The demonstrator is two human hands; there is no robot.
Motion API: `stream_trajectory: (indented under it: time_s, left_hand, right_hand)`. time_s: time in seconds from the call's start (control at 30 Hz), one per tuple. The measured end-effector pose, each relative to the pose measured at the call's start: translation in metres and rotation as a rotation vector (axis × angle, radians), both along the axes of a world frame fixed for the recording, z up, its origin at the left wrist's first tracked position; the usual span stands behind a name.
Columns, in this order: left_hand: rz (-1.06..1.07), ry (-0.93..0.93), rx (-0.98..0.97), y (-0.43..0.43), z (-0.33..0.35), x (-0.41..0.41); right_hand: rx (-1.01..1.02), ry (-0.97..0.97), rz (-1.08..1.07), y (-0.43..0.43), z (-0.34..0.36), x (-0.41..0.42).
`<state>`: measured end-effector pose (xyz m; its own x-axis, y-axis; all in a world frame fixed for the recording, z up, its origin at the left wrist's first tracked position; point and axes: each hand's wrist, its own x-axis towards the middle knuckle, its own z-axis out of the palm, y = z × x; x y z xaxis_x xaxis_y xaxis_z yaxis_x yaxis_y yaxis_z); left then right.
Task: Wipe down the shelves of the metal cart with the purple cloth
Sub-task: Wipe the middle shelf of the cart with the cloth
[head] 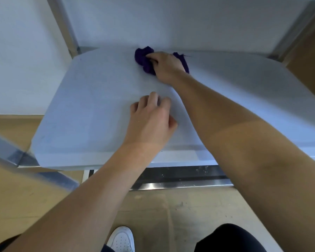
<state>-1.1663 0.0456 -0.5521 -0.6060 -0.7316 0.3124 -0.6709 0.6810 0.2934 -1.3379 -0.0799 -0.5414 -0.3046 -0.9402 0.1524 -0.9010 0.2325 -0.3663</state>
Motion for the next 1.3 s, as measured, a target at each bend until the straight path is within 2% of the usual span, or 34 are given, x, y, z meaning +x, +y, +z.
stream_trajectory:
  time_s: [0.13,0.5,0.67,0.83,1.07,1.17,1.3]
  left_hand:
    - [0.004,0.026,0.012,-0.003,-0.002,0.001]
    - [0.000,0.082,0.008,-0.006,-0.004,-0.001]
    - [0.004,0.061,-0.023,-0.002,-0.004,-0.003]
    - [-0.001,0.069,-0.029,-0.002,-0.001,-0.001]
    - [-0.012,0.058,-0.028,-0.004,-0.002,-0.001]
    - [-0.032,0.057,-0.013,-0.005,-0.001,0.001]
    - [-0.032,0.080,-0.001,-0.008,0.001,0.003]
  right_hand:
    - [-0.036,-0.041,0.003,0.001,-0.002,-0.012]
    - [-0.075,-0.061,-0.321,0.062,0.001,-0.127]
    - [-0.029,-0.084,-0.358,0.063,0.002,-0.132]
    - [-0.032,-0.048,-0.181,0.029,0.003,-0.088]
    - [0.013,-0.022,0.237,-0.022,0.004,0.015]
    - [0.084,-0.030,0.353,-0.018,0.010,0.032]
    - [0.123,-0.045,0.404,0.012,0.020,0.034]
